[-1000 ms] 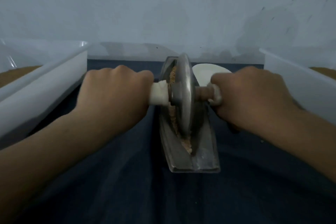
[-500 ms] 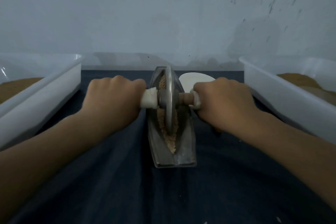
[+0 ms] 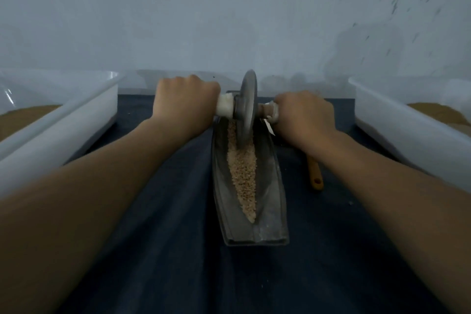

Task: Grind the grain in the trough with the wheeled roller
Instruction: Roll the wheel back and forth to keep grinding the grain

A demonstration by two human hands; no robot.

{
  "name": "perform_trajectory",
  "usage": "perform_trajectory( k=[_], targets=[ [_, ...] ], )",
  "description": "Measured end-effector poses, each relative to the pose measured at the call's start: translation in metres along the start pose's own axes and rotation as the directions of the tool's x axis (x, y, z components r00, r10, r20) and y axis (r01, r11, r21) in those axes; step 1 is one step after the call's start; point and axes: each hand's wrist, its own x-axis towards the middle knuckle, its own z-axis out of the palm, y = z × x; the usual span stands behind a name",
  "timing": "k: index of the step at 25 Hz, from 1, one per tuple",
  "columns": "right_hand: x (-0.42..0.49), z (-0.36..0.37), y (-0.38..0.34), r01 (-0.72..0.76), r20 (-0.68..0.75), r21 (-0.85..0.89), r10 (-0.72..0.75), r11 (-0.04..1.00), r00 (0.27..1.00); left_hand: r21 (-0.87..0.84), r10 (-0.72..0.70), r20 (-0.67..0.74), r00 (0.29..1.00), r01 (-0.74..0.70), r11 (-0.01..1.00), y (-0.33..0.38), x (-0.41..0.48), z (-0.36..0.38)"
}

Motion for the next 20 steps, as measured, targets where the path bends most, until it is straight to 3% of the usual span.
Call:
perform_trajectory(
  k=[5, 9, 13, 16, 20],
  targets=[
    [-0.068, -0.035, 0.011, 0.149, -0.089, -0.118, -0.160, 0.982, 0.983, -0.035, 0.092, -0.020, 0.996, -0.093, 0.995, -0.010, -0.066, -0.037],
    [-0.097, -0.052, 0.022, 0.257, -0.203, -0.025, -0.256, 0.966, 0.945, -0.040, 0.141, -0.086, 0.986, -0.144, 0.989, -0.025, -0.094, -0.061],
    [-0.054, -0.023, 0.014, 0.157, -0.133, -0.209, -0.187, 0.965, 0.973, -0.007, 0.034, 0.005, 0.999, -0.034, 0.999, -0.010, -0.065, -0.022],
    [-0.004, 0.001, 0.005, 0.058, -0.102, -0.140, -0.073, 0.988, 0.992, -0.051, -0.061, -0.008, 0.998, 0.061, 0.997, 0.000, -0.025, 0.009],
    [-0.015, -0.004, 0.007, 0.042, -0.050, -0.058, -0.045, 0.997, 0.998, -0.017, -0.026, -0.054, 0.998, 0.025, 1.000, 0.001, -0.023, -0.005]
  ],
)
